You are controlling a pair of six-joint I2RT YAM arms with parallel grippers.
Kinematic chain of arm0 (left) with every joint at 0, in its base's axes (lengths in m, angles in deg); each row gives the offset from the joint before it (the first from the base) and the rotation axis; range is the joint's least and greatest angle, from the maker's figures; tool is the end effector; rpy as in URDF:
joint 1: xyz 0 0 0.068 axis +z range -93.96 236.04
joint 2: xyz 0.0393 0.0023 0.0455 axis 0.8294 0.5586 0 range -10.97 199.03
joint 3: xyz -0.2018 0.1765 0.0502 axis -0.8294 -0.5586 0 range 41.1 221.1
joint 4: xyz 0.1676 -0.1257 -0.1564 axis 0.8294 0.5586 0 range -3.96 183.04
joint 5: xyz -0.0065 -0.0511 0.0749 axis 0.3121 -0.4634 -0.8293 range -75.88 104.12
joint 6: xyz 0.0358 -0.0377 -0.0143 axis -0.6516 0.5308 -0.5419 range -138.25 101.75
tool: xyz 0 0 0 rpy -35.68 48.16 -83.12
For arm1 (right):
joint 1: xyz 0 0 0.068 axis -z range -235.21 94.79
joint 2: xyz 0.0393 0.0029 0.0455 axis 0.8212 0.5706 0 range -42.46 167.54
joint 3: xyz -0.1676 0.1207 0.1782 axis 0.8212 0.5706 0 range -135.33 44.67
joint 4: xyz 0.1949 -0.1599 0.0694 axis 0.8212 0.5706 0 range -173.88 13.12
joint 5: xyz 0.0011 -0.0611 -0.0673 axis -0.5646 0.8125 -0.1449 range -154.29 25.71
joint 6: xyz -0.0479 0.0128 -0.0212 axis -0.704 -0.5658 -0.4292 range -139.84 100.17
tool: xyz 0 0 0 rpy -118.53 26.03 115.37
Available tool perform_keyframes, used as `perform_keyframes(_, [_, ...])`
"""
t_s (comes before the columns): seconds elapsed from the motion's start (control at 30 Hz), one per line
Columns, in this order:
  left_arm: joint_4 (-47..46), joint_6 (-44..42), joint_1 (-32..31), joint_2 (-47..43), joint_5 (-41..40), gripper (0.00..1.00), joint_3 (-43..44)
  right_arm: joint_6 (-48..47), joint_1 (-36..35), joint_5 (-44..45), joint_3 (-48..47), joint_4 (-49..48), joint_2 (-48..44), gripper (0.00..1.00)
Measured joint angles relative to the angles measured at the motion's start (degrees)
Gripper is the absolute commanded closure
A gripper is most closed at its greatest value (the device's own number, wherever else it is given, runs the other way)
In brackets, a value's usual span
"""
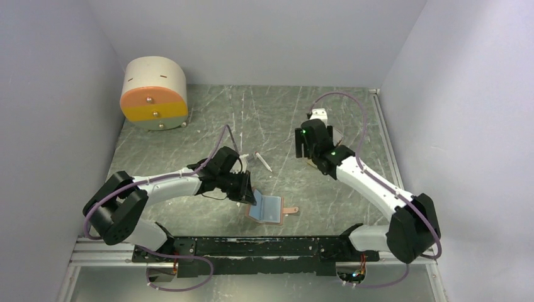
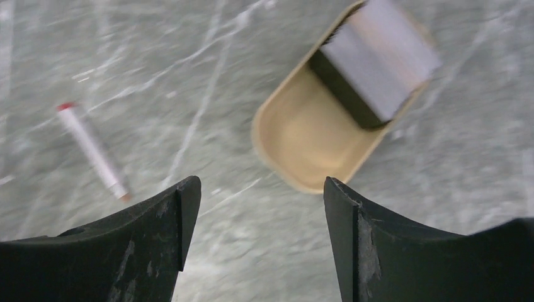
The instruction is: Put the credit cards into the card holder
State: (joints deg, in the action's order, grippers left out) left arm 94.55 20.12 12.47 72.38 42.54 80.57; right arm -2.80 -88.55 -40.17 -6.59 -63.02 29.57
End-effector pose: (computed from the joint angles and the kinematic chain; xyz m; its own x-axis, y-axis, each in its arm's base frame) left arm 0.1852 -0.1997 0.1656 -0.9569 0.1569 -0.2444 0.2840 0.6815 -0.6745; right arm 0.2323 0.1355 0.2631 -0.6027 -0.0766 -0.7942 -0.0731 0.9965 -0.0406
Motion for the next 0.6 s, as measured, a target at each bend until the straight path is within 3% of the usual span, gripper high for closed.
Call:
perform_keyframes(0.27, [-1.60, -0.24, 0.59, -0.68, 1.66, 0.76, -1.14, -19.54, 7.91, 6.71, -3.48, -5.25, 10.16, 0.24])
perform_keyframes(0.6, [-2.89, 0.00, 1.36, -1.95, 2.23, 0.76, -3.30, -37.57, 11.28, 4.83, -8.04, -9.60, 20.13, 0.21])
